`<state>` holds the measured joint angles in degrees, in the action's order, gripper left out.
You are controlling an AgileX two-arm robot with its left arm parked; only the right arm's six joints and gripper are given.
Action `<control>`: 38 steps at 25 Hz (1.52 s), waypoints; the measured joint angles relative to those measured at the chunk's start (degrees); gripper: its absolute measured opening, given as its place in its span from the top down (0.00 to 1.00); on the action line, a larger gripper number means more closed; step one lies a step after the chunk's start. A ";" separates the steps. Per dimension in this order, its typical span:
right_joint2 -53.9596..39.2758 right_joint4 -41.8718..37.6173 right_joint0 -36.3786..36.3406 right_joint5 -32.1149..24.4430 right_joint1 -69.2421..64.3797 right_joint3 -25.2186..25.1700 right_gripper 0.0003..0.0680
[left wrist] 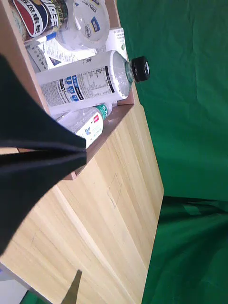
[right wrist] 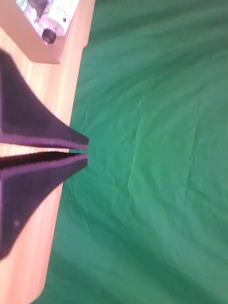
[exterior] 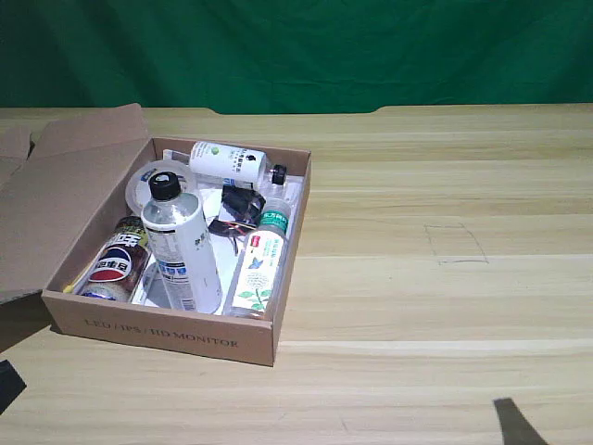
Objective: Place the white bottle into the box.
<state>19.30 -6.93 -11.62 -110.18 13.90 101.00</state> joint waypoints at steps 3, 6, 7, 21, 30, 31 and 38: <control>-4.12 6.00 8.21 1.86 -3.17 -0.28 1.00; -7.93 7.34 13.10 3.40 -5.83 -0.35 1.00; -8.90 7.34 13.78 3.60 -6.45 -0.36 1.00; -17.64 7.29 14.56 4.62 -10.89 -0.41 1.00; -17.74 7.29 14.60 4.86 -10.89 -0.41 1.00; -17.74 7.29 14.60 4.86 -10.89 -0.41 1.00; -17.74 7.29 14.60 4.92 -10.89 -0.42 1.00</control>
<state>1.56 0.36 2.98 -105.25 3.01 100.58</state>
